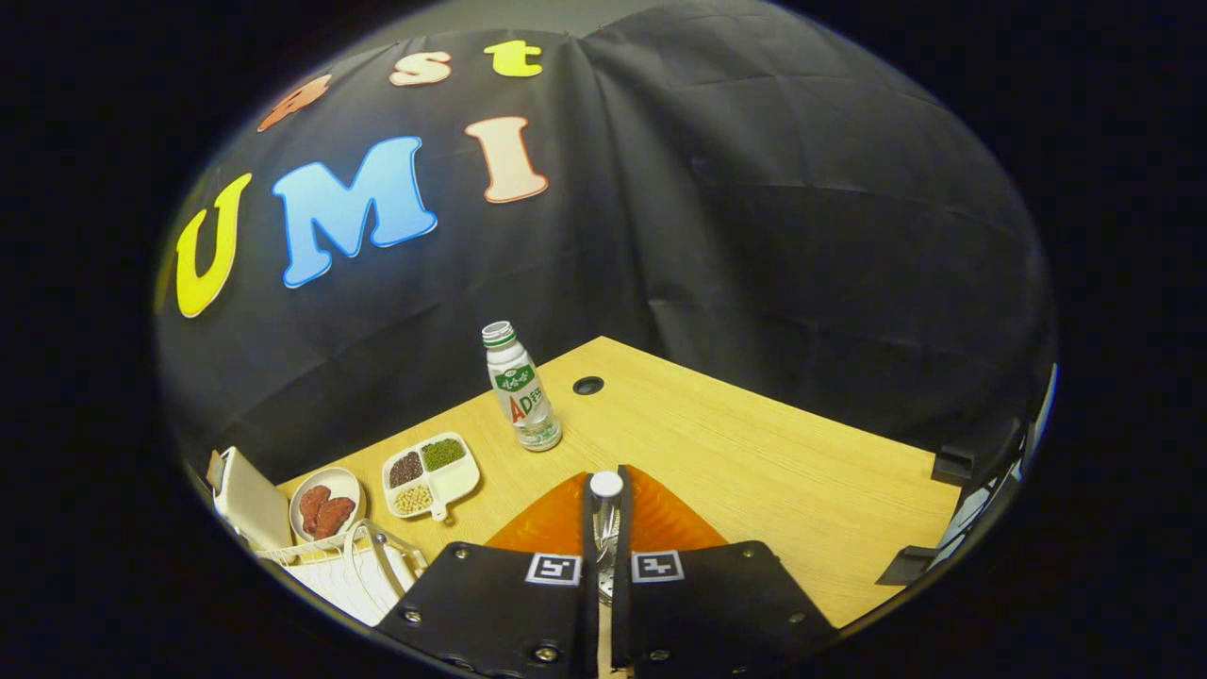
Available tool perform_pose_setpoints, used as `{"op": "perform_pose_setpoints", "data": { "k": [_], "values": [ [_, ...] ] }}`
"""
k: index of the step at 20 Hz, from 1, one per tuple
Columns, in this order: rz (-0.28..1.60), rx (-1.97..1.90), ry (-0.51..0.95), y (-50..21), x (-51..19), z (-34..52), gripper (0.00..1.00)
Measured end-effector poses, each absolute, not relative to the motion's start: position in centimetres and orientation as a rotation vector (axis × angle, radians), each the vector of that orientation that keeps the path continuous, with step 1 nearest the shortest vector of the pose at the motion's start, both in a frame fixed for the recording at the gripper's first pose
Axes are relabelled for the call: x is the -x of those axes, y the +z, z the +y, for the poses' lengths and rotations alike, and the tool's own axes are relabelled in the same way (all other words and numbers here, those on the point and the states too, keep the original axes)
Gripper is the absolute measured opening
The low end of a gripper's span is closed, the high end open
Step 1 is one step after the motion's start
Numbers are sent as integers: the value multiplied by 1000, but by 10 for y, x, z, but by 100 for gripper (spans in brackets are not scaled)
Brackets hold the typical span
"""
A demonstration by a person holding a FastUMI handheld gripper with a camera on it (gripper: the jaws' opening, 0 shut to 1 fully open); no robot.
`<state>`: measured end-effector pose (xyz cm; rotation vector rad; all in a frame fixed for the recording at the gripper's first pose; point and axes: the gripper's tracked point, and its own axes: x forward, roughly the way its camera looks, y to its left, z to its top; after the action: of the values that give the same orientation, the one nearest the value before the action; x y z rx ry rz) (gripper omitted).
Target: Take the plate from the dish rack, then take the spoon from the basket and place it into the plate.
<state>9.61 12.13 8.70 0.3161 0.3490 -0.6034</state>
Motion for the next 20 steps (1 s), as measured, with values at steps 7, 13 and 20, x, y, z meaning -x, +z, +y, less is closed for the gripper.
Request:
{"op": "perform_pose_setpoints", "data": {
  "k": [7,13,20],
  "values": [
    [301,-178,-580,138,-86,130,5],
    [243,-61,-547,191,-50,161,5],
    [235,18,-373,212,-1,250,5]
  ]
}}
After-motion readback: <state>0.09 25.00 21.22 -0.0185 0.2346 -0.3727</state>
